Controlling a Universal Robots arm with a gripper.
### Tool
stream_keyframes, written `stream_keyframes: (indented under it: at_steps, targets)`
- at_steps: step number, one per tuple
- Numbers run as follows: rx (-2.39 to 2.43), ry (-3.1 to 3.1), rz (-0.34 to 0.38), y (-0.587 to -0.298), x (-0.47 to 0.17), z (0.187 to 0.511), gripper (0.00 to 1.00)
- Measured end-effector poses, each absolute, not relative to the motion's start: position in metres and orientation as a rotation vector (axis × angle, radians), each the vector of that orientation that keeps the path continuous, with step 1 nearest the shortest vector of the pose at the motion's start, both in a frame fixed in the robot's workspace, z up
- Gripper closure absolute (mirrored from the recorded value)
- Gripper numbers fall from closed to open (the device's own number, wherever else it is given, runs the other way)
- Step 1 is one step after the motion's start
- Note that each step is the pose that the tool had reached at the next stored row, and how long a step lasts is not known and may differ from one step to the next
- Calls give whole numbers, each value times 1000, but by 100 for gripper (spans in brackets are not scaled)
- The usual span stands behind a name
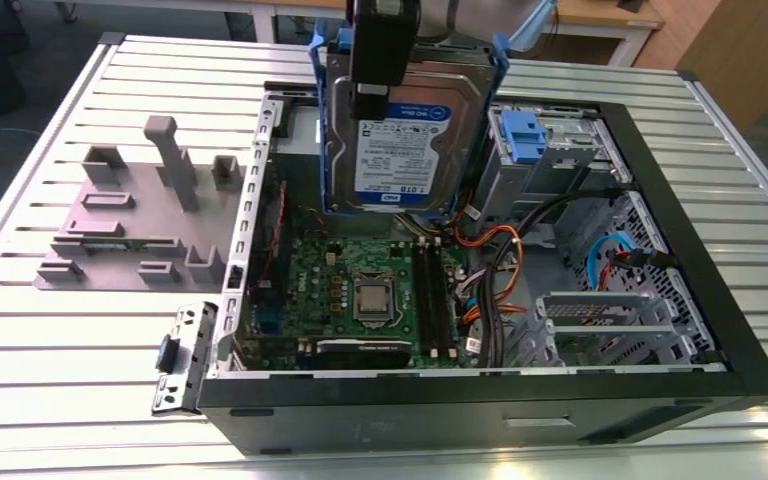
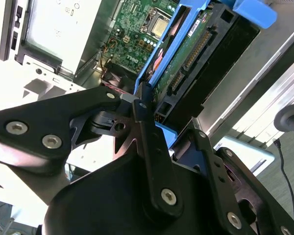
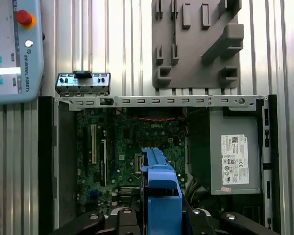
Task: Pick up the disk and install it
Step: 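Pick up the disk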
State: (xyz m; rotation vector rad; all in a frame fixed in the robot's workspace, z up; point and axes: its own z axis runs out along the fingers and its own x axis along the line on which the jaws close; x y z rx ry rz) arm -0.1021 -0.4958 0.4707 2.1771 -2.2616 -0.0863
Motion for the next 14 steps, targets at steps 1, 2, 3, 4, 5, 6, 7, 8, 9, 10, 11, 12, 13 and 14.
stream_keyframes:
  at_steps: [1, 2, 3, 4, 5, 6, 7, 8, 9, 10, 11, 12, 13, 14]
  targets:
    - [2177, -2262, -86, -496, -102, 471, 64]
    - [2177, -2262, -86, -496, -101, 470, 64]
    - [2177, -2262, -86, -496, -101, 470, 64]
    - [2177, -2262, -86, -497, -100, 470, 64]
    - [2177, -2262, -86, -497, -100, 470, 64]
    - [2177, -2262, -86, -497, -99, 470, 64]
    - [2177, -2262, -86, -497, -99, 470, 64]
    - [2177, -2262, -86, -497, -99, 470, 64]
    - [2177, -2262, -86, -497, -99, 470, 64]
    - [2177, -2262, -86, -497, -98, 470, 64]
    - [2177, -2262, -86, -498, -98, 470, 64]
    - [2177, -2262, -86, -498, -98, 470, 64]
    - [2177, -2262, -86, -498, -97, 470, 64]
    - [2177, -2262, -86, -498, -97, 470, 64]
